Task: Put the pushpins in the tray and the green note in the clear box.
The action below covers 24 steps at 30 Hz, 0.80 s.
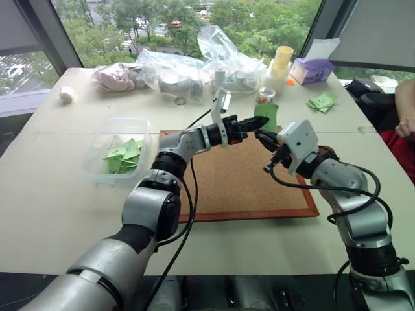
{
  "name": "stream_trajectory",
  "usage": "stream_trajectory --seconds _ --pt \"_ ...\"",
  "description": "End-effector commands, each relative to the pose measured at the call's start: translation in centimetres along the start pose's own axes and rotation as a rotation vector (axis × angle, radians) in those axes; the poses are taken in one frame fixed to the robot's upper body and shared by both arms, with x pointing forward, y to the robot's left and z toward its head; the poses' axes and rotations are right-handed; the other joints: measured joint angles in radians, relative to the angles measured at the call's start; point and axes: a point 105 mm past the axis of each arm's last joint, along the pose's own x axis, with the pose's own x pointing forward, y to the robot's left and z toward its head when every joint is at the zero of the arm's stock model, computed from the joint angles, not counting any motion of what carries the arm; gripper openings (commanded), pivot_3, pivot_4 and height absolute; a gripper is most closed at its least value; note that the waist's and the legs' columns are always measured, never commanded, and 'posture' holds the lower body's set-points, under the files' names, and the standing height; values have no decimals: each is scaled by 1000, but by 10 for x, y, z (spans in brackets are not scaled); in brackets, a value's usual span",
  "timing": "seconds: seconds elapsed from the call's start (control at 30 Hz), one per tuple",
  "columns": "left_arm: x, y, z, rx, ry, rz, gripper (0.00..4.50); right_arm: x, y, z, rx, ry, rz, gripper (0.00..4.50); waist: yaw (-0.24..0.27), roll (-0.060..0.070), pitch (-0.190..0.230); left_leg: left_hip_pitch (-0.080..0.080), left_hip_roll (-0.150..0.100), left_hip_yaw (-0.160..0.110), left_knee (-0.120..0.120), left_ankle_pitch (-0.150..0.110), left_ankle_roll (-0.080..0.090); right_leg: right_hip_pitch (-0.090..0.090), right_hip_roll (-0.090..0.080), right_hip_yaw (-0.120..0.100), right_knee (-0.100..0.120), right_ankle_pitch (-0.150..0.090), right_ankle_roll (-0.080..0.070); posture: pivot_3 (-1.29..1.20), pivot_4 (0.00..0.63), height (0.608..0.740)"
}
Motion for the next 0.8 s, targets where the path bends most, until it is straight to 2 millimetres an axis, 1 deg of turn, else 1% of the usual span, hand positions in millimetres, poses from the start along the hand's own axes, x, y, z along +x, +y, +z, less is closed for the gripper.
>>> stream_trajectory --seconds 0.03,0.27,0.47,0.63,0.73,0.77,0.8 --pt "5 -14 14 8 -27 -61 21 0 1 19 -50 -61 -2 0 0 0 0 0 0 0 0 0 0 0 0 0 0 0 0 0 150 738" --pt "-4 7 2 132 30 49 21 1 0 19 -31 -70 -22 0 1 0 0 0 0 0 0 0 0 0 0 0 0 0 0 0 150 738" --pt "-12 21 -7 169 62 120 21 1 -2 19 22 -90 -47 0 0 0 0 0 0 0 0 0 0 0 0 0 0 0 0 0 150 738" --pt "-14 23 -7 172 54 129 21 1 -4 18 66 -99 -64 0 1 0 0 0 0 0 0 0 0 0 0 0 0 0 0 0 150 738" --pt "-16 24 -5 159 41 132 21 1 -6 17 136 -108 -90 0 3 0 0 0 0 0 0 0 0 0 -1 0 0 0 0 0 150 738" --pt "-17 24 -5 156 38 130 21 0 -9 15 170 -110 -109 0 3 0 0 0 0 0 0 0 0 0 -1 0 0 0 0 0 150 738" --pt "-18 24 -4 165 42 129 21 -3 -16 13 210 -111 -145 0 2 0 0 0 0 0 0 0 0 0 0 0 0 0 0 0 150 738"
